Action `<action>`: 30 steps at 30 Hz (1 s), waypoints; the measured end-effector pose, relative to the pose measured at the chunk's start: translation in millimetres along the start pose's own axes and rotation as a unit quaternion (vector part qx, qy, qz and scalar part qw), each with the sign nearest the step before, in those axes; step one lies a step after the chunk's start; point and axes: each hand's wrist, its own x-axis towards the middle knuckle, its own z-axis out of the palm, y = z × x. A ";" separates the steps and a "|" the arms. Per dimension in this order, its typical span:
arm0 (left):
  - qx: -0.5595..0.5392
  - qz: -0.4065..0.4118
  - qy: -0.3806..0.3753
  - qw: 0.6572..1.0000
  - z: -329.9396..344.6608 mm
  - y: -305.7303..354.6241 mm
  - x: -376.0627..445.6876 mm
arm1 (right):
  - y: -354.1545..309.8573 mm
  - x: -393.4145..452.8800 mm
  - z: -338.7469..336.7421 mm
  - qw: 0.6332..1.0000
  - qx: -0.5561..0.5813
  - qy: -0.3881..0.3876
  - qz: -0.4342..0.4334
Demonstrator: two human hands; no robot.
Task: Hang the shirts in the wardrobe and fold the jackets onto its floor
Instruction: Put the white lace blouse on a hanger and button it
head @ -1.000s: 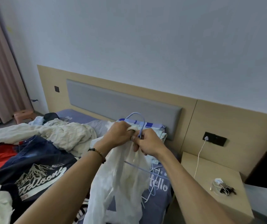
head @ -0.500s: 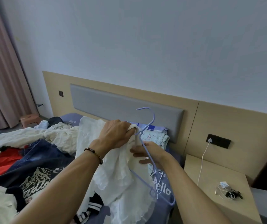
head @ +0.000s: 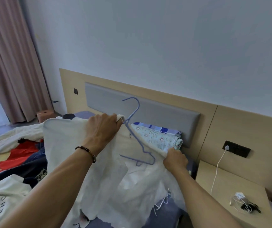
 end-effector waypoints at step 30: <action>-0.350 -0.119 -0.146 0.918 -3.1 -40.2 -8.8 | -95.6 -15.5 -60.6 0.909 0.067 0.135 -0.388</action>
